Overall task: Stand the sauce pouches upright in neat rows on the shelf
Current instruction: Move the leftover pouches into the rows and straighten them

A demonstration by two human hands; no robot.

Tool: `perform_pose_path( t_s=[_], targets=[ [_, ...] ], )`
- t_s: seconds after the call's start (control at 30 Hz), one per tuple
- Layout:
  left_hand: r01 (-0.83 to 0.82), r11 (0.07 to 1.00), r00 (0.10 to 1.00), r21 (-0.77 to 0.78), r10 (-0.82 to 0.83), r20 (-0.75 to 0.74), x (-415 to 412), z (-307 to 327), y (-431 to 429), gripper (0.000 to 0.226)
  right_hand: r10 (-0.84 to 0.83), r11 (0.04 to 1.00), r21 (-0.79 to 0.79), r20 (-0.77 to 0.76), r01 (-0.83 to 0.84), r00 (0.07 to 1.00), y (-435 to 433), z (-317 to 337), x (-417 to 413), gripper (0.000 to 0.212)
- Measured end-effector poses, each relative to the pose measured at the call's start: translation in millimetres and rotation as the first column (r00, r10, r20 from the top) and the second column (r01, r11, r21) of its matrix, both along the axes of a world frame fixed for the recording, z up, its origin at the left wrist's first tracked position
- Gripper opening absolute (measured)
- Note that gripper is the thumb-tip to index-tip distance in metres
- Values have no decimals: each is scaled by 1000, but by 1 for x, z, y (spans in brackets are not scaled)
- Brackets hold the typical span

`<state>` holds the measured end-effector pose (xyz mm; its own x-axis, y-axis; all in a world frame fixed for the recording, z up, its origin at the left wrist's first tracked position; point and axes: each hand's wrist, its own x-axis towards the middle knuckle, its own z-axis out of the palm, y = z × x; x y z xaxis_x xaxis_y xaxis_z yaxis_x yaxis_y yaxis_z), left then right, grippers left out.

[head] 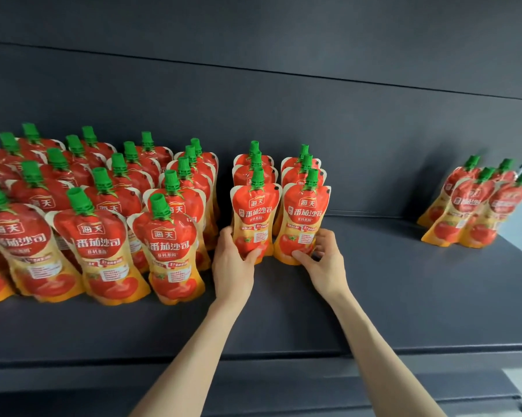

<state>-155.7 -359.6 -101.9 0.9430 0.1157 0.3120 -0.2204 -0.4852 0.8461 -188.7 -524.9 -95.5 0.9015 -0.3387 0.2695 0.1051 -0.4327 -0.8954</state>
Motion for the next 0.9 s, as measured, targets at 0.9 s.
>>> perform_pose_path(
  t_s=[0.9],
  targets=[
    [-86, 992, 995, 89, 90, -40, 6, -4, -1, 53, 104, 994, -24, -42, -105, 994, -17, -1, 12, 49]
  ],
)
